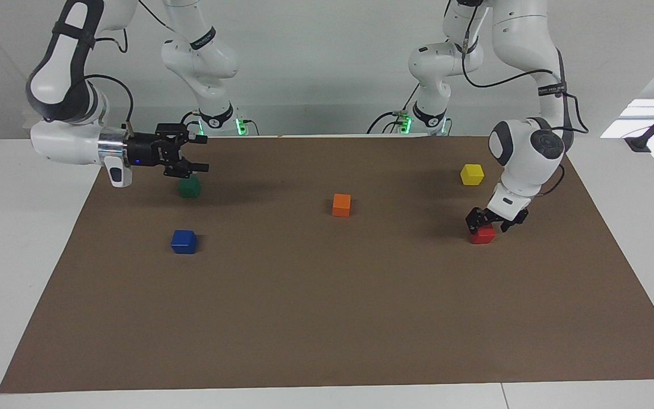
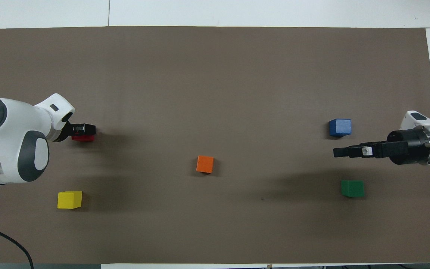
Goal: Transfer red block to right arm and stack on blue block
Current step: 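Lift the red cube with the left gripper while the right gripper approaches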
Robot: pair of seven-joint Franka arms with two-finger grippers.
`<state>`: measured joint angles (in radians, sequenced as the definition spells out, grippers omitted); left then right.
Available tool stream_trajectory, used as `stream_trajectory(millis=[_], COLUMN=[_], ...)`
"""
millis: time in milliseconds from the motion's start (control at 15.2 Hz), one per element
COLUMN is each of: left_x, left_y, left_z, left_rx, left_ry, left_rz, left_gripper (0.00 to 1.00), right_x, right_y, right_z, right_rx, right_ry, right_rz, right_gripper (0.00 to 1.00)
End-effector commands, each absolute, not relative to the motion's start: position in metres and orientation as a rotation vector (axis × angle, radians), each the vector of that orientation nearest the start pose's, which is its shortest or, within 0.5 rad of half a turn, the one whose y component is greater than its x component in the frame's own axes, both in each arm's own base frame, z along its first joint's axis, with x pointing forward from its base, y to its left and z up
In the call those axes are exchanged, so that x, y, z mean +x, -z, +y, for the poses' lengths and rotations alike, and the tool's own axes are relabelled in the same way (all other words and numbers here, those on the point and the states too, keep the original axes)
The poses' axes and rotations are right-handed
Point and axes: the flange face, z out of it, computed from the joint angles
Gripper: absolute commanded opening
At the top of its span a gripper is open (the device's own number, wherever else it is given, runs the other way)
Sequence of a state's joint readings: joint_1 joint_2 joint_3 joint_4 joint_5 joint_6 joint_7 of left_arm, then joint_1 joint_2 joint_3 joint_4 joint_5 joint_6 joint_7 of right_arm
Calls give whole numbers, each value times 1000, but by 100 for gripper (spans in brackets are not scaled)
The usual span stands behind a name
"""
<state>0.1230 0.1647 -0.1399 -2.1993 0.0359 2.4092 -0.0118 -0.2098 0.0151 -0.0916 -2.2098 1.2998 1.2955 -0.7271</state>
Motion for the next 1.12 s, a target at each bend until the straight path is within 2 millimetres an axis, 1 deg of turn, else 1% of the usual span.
stream_trajectory(millis=[0, 66, 131, 197, 263, 394, 526, 592, 657, 723, 789, 854, 920, 986, 1052], left_x=[556, 564, 573, 585, 588, 584, 565, 552, 534, 515, 498, 468, 454, 444, 438], left_y=[-301, -308, -321, -344, -365, -417, -471, -496, -526, -554, -577, -621, -643, -653, -656], left_z=[-13, -15, -23, -38, -42, -61, -96, -111, -124, -137, -149, -173, -194, -211, -226], left_rx=[-3143, -3145, -3147, -3154, -3165, -3153, -3121, -3106, -3107, -3121, -3132, -3110, -3058, -2994, -2913], left_ry=[93, 92, 47, -12, -99, -215, -272, -303, -324, -354, -416, -552, -612, -650, -700], left_rz=[-102, -214, -274, -284, -371, -585, -853, -1000, -1109, -1170, -1244, -1465, -1612, -1733, -1849], left_gripper=[32, 1, 0, 0, 0, 0, 0, 0, 0, 0, 0, 0, 0, 0, 0], right_x=[480, 481, 480, 482, 482, 481, 481, 482, 483, 484, 484, 482, 479, 478, 477], right_y=[-388, -382, -382, -382, -381, -380, -384, -383, -379, -374, -375, -370, -367, -362, -360], right_z=[5, 12, 16, 24, 40, 60, 89, 104, 123, 134, 147, 167, 183, 189, 193], right_rx=[-1370, -1303, -1249, -1165, -1099, -1009, -942, -895, -835, -783, -736, -671, -619, -600, -589], right_ry=[-70, -74, -84, -84, -105, -95, -82, -73, -77, -75, -69, -75, -85, -92, -102], right_rz=[-133, -150, -157, -156, -164, -147, -139, -129, -122, -111, -111, -103, -101, -95, -97], right_gripper=[100, 100, 100, 100, 100, 100, 100, 100, 100, 100, 100, 100, 100, 100, 100])
